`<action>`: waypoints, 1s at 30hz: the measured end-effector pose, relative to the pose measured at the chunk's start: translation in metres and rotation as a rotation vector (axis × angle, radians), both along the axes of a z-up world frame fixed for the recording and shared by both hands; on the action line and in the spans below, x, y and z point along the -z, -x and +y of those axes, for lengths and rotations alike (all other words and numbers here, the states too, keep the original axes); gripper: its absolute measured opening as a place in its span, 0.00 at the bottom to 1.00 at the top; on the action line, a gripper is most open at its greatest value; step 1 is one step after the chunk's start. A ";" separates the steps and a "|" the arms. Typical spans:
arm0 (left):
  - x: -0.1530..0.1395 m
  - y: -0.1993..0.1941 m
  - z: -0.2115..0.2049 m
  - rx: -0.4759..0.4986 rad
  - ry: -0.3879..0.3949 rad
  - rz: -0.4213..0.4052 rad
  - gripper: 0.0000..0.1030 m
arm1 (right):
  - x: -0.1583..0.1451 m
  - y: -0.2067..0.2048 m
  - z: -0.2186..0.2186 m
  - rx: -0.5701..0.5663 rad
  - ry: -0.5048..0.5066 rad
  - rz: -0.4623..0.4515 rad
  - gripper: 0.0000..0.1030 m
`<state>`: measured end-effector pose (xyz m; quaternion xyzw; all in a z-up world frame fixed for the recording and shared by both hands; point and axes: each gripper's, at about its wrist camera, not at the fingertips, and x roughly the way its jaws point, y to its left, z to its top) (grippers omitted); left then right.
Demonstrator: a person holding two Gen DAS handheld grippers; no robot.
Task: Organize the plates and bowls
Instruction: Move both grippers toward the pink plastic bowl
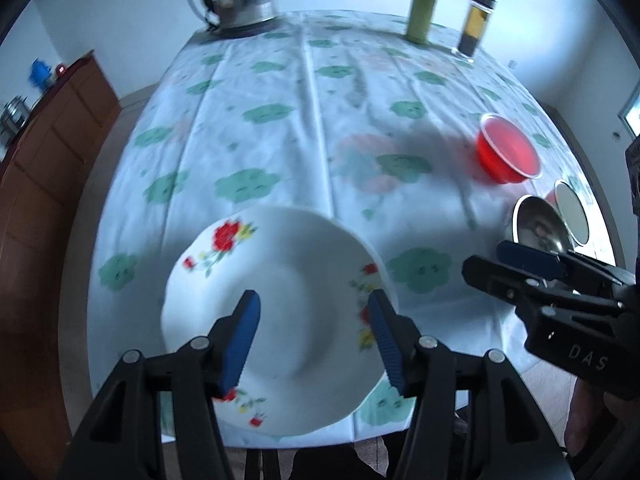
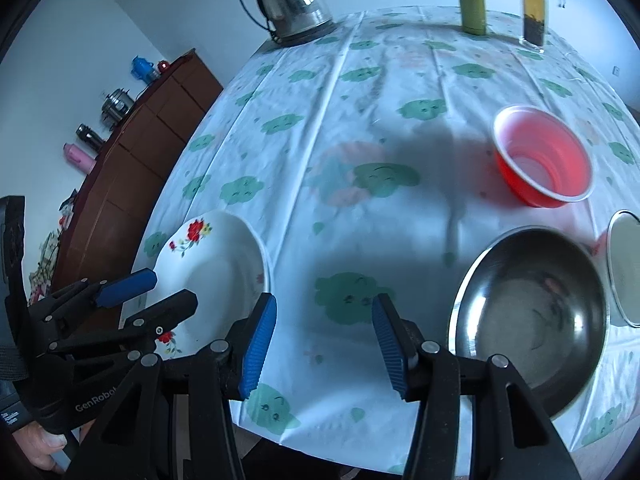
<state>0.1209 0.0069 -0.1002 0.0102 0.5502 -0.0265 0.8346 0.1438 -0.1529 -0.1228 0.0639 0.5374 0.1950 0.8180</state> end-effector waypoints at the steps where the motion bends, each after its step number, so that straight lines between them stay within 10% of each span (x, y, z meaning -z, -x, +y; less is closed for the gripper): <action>1: -0.001 -0.004 -0.004 0.006 0.001 -0.002 0.56 | -0.002 -0.001 -0.004 0.004 0.007 -0.007 0.51; 30: -0.012 -0.111 -0.140 0.142 0.035 0.024 0.56 | -0.012 -0.062 -0.143 0.211 0.000 -0.022 0.51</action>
